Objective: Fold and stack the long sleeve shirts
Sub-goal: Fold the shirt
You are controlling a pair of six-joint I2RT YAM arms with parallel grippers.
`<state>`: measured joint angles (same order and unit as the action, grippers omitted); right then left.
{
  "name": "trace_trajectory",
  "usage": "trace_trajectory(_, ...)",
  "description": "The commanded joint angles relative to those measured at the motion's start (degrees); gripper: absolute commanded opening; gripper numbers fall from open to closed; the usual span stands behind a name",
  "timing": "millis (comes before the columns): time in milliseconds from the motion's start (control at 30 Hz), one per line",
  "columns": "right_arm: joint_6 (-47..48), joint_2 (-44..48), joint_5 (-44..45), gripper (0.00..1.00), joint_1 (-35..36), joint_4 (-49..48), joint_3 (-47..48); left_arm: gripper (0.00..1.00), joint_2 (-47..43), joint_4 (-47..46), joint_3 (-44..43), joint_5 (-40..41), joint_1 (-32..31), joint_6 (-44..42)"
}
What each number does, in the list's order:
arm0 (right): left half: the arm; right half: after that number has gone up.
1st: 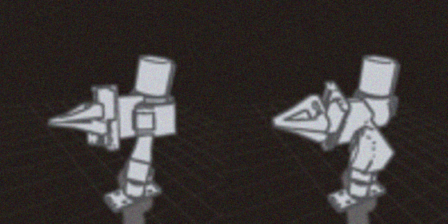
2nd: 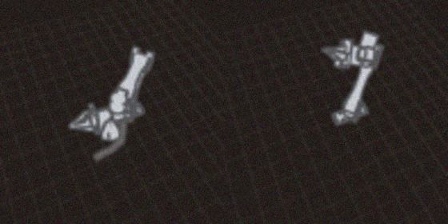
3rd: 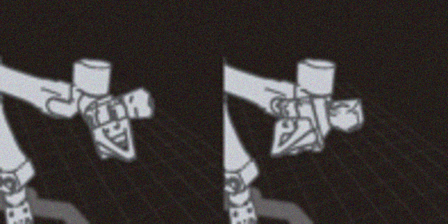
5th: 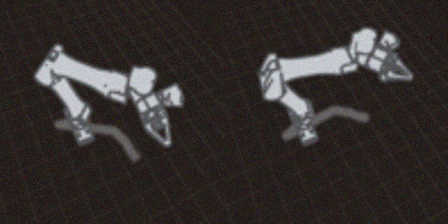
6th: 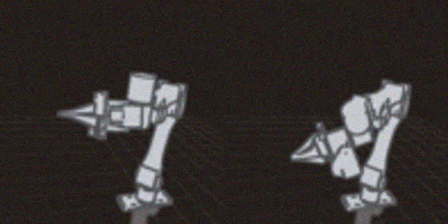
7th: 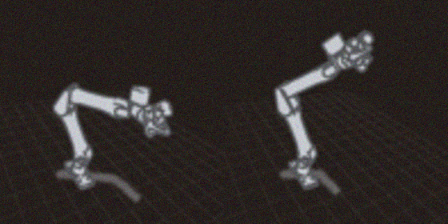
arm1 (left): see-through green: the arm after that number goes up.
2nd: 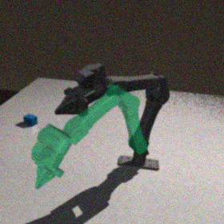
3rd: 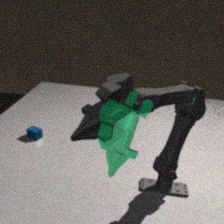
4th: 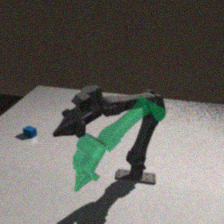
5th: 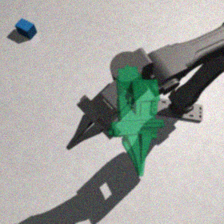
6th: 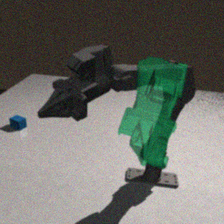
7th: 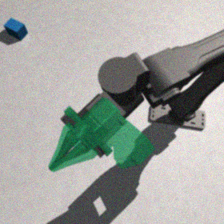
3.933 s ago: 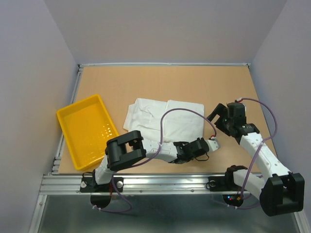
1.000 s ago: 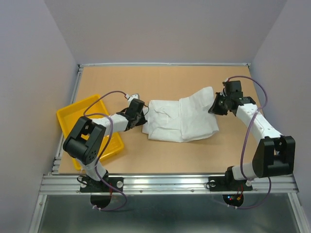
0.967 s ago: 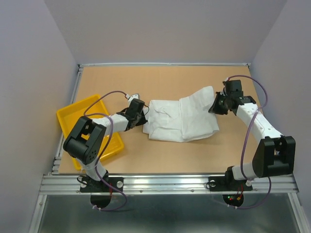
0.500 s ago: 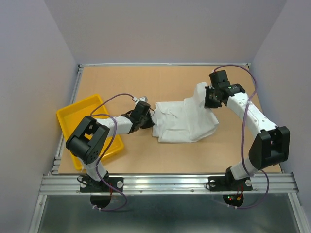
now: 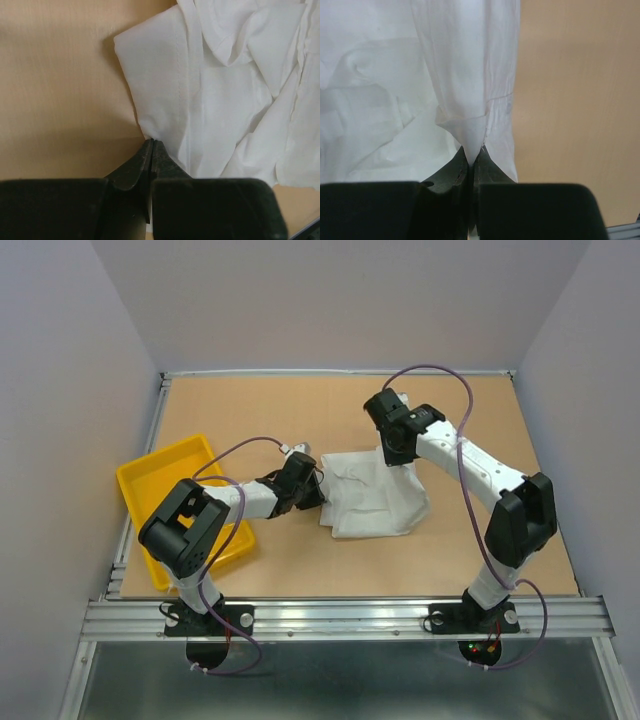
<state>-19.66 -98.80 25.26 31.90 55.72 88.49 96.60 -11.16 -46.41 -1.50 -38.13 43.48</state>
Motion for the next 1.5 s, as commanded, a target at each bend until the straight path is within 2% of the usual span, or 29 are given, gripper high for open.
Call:
trace_trajectory(0,-3.8,-1.29,6.99,0.01,5.7,4.47,6.16,0.09,-0.8,-0.53,1.5,0.0,-0.19,1.43)
trace_trajectory(367,-11.89,-10.61,8.41,0.04,14.5,8.35,12.58,0.09,-3.61,2.11,4.48,3.61,-0.28,3.71)
trace_trajectory(633,-16.9,-15.8,5.33,0.18,17.67,6.86,13.55,0.09,-4.22,1.75,6.25,3.78,-0.19,5.03)
trace_trajectory(733,-17.52,-15.11,3.05,0.27,17.93,4.05,12.24,0.09,-4.57,1.58,6.6,3.87,-0.19,5.47)
trace_trajectory(800,-18.13,-14.32,1.29,0.39,17.93,1.6,10.93,0.09,-4.66,1.49,6.95,3.87,-0.28,5.91)
trace_trajectory(900,-18.48,-12.47,-0.99,0.5,17.93,-1.22,10.13,0.09,-5.01,1.05,7.56,3.7,-0.28,6.35)
trace_trajectory(1067,-19.01,-7.73,-4.6,0.55,17.93,-5.79,7.94,0.09,-5.89,0.87,7.74,3.69,-0.19,6.61)
trace_trajectory(1100,-19.1,-6.76,-5.12,0.59,17.93,-6.59,7.41,0.09,-6.15,0.96,7.83,3.78,-0.19,6.7)
trace_trajectory(1267,-19.36,0.88,-4.96,0.57,17.85,-9.84,2.68,0.1,-8.52,1.75,7.66,3.78,-0.19,7.31)
trace_trajectory(1367,-19.89,7.36,-2.32,0.56,17.76,-11.6,-2.34,0.16,-11.94,2.63,7.57,3.96,-0.1,7.4)
trace_trajectory(1400,-20.06,9.22,-1.01,0.56,17.76,-13.0,-6.18,0.29,-13.0,3.33,7.48,4.22,-0.19,7.06)
trace_trajectory(1467,-20.24,14.59,0.23,0.58,17.58,-14.49,-10.07,0.44,-16.08,4.64,6.34,4.22,-0.19,6.44)
